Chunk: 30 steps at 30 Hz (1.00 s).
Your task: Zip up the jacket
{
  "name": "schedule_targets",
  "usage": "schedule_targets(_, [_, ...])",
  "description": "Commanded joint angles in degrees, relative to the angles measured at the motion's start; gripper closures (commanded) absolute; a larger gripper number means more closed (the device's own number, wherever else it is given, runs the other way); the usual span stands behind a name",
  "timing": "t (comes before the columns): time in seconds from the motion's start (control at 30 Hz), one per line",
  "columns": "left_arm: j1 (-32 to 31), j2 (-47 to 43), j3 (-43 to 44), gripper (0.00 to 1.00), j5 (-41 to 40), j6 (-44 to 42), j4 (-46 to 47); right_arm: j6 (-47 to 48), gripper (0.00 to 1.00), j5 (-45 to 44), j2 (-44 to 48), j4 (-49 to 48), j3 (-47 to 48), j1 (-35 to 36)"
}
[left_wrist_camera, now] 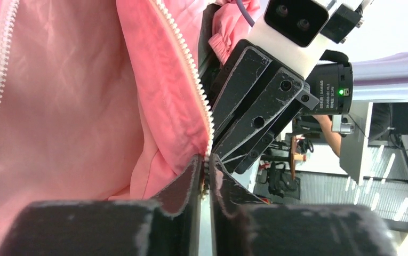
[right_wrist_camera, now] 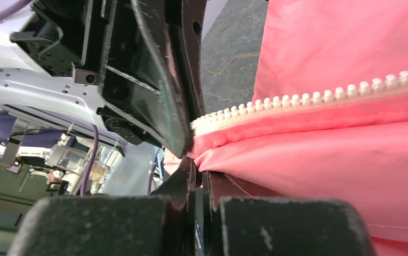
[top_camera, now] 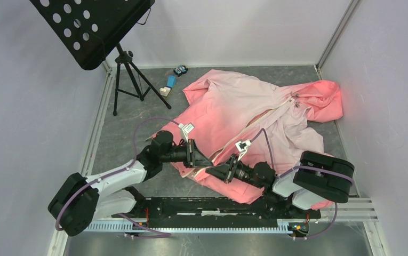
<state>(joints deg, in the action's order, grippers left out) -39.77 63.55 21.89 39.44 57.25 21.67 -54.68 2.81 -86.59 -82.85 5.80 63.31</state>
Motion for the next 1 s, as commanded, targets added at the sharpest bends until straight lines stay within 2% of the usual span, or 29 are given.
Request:
schedule_targets(0.0, [-0.44, -2.60, 2.76, 0.71, -1.45, -5.01, -7.20, 4.76, 1.00, 0.35, 2.15, -7.81, 0.30, -0.73])
schedule_targets(0.1, [-0.40, -5.77, 4.44, 0.44, -3.35, -8.79, -15.16, 6.73, 1.00, 1.98, 3.10, -8.42, -1.33, -2.48])
schedule_targets(0.17, [-0.40, -7.99, 4.63, 0.32, -5.13, -10.20, -18.95, 7.12, 1.00, 4.11, 3.51, -8.65, -1.86, -4.02])
schedule_targets(0.23, [-0.40, -9.81, 4.44, 0.25, -6.43, -10.89, -21.34, 7.27, 1.00, 5.91, 3.74, -11.69, -3.03, -4.89])
schedule_targets(0.3, [-0.40, -10.86, 4.22, 0.24, -6.48, -11.01, -22.53, 7.32, 1.00, 8.19, 3.98, -13.35, -3.63, -5.98])
schedule_targets(0.37, [-0.40, -11.71, 3.80, 0.27, -6.62, -10.52, -23.59, 7.57, 1.00, 9.07, 4.65, -11.67, -3.78, -6.85])
schedule_targets(0.5, [-0.40, -13.36, 1.00, 0.34, -5.43, -7.46, -19.06, 8.12, 1.00, 9.23, 5.42, -11.50, -4.40, -7.34])
schedule_targets(0.7, [-0.40, -12.35, 0.37, 0.53, -5.37, -8.57, -21.40, 8.59, 1.00, 10.62, 7.14, -10.32, -3.90, -7.76])
schedule_targets(0.87, [-0.40, -13.52, 1.38, 0.70, -6.07, -10.43, -27.73, 9.00, 1.00, 9.95, 9.28, -8.71, -5.27, -9.55])
schedule_targets(0.97, [-0.40, -15.35, 1.14, 0.75, -6.18, -10.52, -28.74, 10.25, 1.00, 9.70, 10.75, -5.97, -5.52, -10.89])
